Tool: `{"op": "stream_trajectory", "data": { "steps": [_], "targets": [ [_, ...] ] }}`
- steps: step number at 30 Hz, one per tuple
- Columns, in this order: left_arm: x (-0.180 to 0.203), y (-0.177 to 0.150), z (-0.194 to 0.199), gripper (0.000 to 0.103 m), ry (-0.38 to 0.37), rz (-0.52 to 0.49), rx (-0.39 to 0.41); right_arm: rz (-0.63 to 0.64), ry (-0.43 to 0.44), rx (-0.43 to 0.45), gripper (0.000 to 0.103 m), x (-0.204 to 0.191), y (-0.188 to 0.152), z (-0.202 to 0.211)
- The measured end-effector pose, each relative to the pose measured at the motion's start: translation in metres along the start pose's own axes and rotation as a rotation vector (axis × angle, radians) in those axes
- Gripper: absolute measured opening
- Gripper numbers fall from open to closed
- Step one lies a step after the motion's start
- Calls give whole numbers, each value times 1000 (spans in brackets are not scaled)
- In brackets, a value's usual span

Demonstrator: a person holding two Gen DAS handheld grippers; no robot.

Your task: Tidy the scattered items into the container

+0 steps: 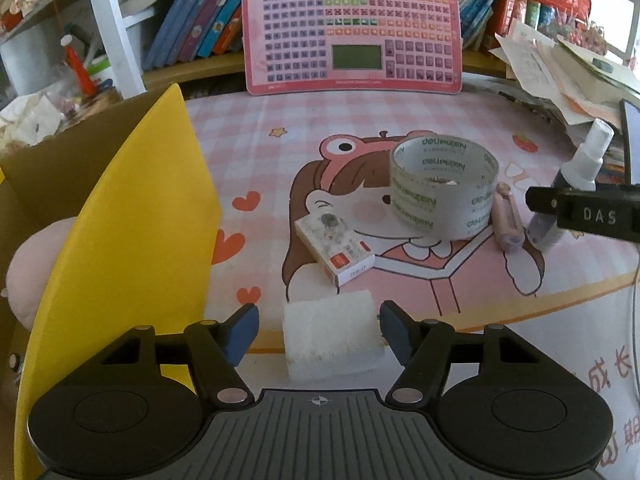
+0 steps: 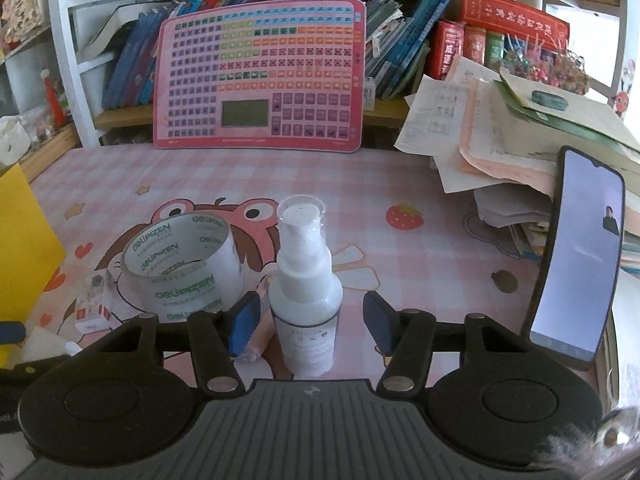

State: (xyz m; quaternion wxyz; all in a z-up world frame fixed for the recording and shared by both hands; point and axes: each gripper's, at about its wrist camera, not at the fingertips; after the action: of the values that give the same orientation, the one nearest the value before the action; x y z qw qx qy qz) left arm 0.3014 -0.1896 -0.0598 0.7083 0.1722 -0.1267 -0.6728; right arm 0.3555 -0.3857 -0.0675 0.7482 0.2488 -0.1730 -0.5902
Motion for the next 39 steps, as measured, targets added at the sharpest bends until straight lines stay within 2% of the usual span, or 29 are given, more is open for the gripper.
{"op": "stream_trajectory", "data": {
  "steps": [3,6,12,16,17,26,27,29,39],
  "targets": [
    [1,2,-1,61,-20,11,-3,6,2,3,44,1,0,-1],
    [-1,4,-2,57,-41,39,-14,8,18,-2,31,2,0,-2],
    [-4,3,0,57,-68,49,-48,-3,28,-11,31,4,-4,3],
    [-3,-1,3,74,-57,16,-60,-1,35,-14,31,5,-7,5],
    [-3,-2,3,75,-52,13,-61,-3,36,-15,31,5,-8,6],
    [3,-5,-4,75,-39,-19,-82,-8,42,-14,31,5,-10,7],
    [3,-5,-4,74,-42,-17,-82,-8,42,-13,31,5,-11,7],
    [2,-5,-5,64,-50,-9,-82,-7,43,-13,31,5,-11,7],
    [3,-6,2,64,-88,-16,-71,-14,45,-13,31,4,-15,13]
  ]
}}
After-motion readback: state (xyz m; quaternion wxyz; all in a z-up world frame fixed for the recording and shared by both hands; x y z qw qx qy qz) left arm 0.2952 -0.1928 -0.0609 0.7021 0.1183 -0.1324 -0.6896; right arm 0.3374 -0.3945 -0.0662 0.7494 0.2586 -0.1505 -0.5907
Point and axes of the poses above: each gripper's, at about its wrist camera, not at the fingertips, and z roughly against the way its jaws point, x to its right, y to its top, and after that the axes turned 13 degrees about -x, right-handed
